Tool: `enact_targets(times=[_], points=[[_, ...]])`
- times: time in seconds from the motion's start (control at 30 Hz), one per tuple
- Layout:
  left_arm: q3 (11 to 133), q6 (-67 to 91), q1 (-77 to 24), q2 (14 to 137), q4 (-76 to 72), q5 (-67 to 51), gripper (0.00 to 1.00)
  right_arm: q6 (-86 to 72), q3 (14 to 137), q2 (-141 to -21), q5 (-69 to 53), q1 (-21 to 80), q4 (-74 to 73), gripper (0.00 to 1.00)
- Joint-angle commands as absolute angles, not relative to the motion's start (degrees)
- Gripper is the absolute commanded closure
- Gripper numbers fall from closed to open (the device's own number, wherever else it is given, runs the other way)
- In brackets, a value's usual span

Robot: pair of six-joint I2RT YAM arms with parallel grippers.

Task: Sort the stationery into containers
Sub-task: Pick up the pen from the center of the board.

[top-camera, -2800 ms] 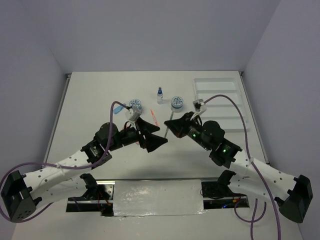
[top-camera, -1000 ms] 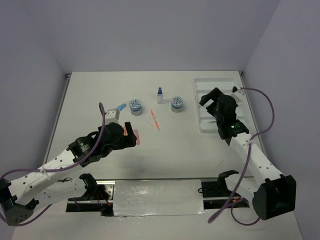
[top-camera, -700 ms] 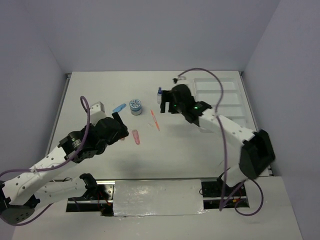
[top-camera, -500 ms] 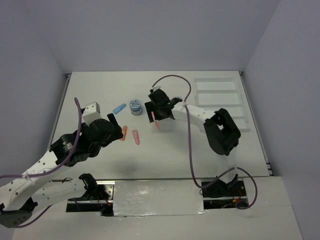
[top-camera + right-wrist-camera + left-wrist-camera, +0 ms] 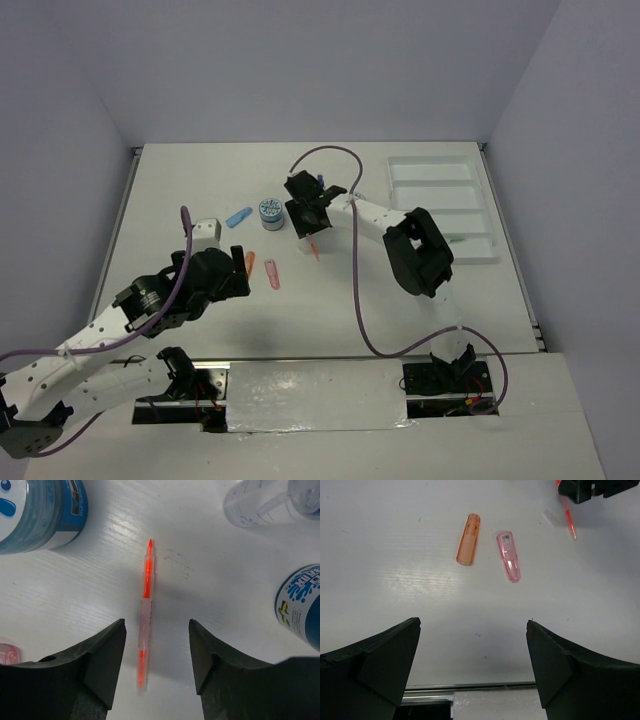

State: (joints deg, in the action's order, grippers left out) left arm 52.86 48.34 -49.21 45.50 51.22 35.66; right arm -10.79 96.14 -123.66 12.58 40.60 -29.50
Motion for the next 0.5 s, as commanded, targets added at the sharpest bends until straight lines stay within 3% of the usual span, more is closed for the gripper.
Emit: enact_targets(times=[0.0,0.23,0.3,0.37,0.4,0.47], points=[[52.2,46.5,-49.0,46.1,48.3,34.2,0.01,-10.4,98.7,-126.5,11.3,40.1,-31.8,0.42],[52.3,46.1,-49.0,46.0,48.1,34.0,0.01,-11.7,96.6,-126.8,8.4,39.3,-31.6,0.5],[52.2,46.2,-49.0,45.9,48.1,33.9,0.01,-11.6,96.4,-126.9,7.7,39.0,-32.2,0.56],[52.2,46.4,-49.0,46.0,48.1,33.9,0.01,-11.9,96.2,-126.9,6.9,38.0,-32.7,0.89],[52.2,46.4,-49.0,46.1,47.8,33.8,0.01,-12.3,95.5,-126.6,7.1,37.5,-33.0,1.0],[52.2,47.4,-49.0,46.5,47.5,34.2,0.01,-12.8,93.9,-124.5,7.1,36.3,-32.5,1.0]])
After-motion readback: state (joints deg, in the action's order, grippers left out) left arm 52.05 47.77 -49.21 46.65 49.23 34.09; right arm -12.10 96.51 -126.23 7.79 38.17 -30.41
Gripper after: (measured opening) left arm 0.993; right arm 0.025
